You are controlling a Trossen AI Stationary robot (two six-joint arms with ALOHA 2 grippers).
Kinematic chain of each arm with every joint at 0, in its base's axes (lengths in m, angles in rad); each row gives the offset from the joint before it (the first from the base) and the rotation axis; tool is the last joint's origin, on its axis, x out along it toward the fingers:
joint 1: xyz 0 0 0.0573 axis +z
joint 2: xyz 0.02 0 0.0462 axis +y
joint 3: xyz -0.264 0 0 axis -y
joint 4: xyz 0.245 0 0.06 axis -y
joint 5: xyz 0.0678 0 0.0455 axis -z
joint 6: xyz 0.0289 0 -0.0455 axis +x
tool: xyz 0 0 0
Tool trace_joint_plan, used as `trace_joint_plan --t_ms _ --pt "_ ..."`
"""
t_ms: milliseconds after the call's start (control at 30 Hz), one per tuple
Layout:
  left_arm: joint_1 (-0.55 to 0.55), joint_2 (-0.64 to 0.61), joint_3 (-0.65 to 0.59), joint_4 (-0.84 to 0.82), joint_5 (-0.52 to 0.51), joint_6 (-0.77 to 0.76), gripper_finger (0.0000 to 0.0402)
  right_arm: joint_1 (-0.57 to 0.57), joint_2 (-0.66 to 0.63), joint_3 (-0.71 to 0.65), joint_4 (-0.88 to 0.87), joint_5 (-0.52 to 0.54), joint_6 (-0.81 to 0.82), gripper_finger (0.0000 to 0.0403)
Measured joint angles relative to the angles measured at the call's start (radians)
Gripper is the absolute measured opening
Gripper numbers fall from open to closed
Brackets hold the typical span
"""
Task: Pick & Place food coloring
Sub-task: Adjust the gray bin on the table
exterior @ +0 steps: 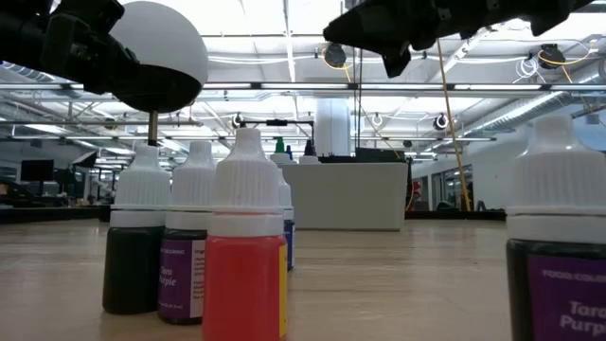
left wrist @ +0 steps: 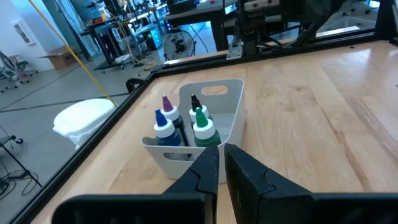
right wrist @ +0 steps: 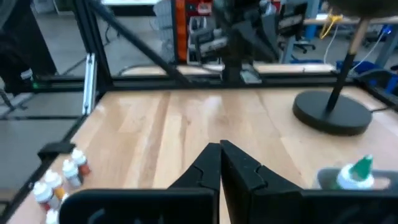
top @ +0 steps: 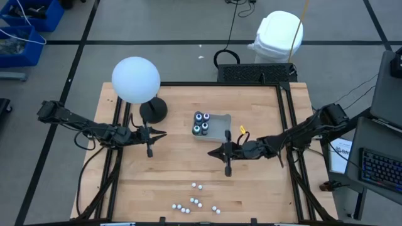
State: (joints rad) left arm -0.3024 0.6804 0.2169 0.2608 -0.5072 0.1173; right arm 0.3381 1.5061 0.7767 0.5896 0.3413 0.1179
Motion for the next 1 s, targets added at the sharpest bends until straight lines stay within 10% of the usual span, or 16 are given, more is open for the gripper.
trace_joint_plan --t_ms 400,1000 --pt "0.000 0.000 0.000 -0.004 0.000 -0.002 0.0035 0.011 0.031 -0.213 0.269 0.044 0.055 0.0000" --pt "0.000 0.000 0.000 -0.004 0.000 -0.002 0.0035 0.009 0.171 -0.279 0.227 0.159 0.215 0.0000"
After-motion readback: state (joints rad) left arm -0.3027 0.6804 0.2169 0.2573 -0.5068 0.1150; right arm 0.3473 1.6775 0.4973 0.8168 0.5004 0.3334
